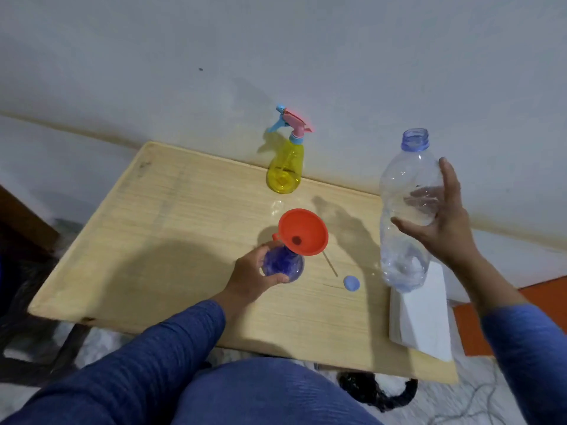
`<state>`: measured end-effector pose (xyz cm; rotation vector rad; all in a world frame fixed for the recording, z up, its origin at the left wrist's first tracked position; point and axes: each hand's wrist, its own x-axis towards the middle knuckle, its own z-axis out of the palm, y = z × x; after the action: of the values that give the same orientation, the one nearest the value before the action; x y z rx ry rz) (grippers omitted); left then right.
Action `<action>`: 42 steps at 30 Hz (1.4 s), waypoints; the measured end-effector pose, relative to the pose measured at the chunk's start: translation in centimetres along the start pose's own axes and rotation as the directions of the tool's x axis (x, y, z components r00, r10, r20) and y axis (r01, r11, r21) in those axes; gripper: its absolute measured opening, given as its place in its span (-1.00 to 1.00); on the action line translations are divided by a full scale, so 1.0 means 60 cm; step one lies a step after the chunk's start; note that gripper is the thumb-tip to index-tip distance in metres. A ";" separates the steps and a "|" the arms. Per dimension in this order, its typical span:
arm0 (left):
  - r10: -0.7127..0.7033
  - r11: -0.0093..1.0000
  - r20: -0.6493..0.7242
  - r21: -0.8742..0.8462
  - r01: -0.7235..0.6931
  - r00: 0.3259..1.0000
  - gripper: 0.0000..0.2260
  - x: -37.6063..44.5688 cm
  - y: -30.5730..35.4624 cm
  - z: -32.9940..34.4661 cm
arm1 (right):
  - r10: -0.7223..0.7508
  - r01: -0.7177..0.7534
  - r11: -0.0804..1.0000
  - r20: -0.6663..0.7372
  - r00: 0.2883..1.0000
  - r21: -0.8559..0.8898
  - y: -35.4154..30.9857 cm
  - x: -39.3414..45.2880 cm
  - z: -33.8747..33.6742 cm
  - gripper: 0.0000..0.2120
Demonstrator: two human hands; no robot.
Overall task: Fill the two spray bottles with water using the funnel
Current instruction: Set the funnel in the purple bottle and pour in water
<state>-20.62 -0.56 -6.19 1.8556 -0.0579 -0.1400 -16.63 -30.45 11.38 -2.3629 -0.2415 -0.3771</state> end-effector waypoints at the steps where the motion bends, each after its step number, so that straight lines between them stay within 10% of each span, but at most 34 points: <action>1: -0.003 1.000 0.004 0.002 0.003 1.000 -0.35 -0.001 0.001 0.000 | 0.027 -0.026 0.999 -0.052 0.998 0.026 0.001 -0.005 0.005 0.07; 8: -0.011 1.000 0.036 0.028 0.010 0.999 -0.43 -0.003 0.012 -0.004 | 0.252 -0.187 0.961 -0.374 0.893 0.202 -0.013 -0.032 0.052 0.01; 19: 0.008 0.998 0.038 0.059 -0.010 0.999 -0.37 0.000 0.010 -0.004 | 0.417 -0.347 0.909 -0.443 0.794 0.232 -0.024 -0.054 0.084 0.12; 25: 0.024 1.000 0.030 0.009 -0.025 0.999 -0.43 -0.002 0.011 -0.004 | 0.437 -0.340 0.898 -0.659 0.612 0.280 -0.085 -0.121 0.161 -0.18; 31: 0.073 0.997 0.044 -0.002 -0.073 0.996 -0.41 0.000 0.002 -0.007 | 0.257 -0.186 0.947 -0.270 0.928 0.261 -0.137 -0.155 0.255 -0.39; 42: 0.093 0.996 0.072 -0.002 -0.093 0.993 -0.42 -0.002 0.013 -0.012 | 0.250 -0.223 0.965 -0.237 0.939 0.137 -0.140 -0.144 0.258 -0.72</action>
<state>-20.63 -0.12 -5.22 1.8458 -0.1939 -0.1422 -23.98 -14.32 2.95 -2.1785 0.1398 -0.5288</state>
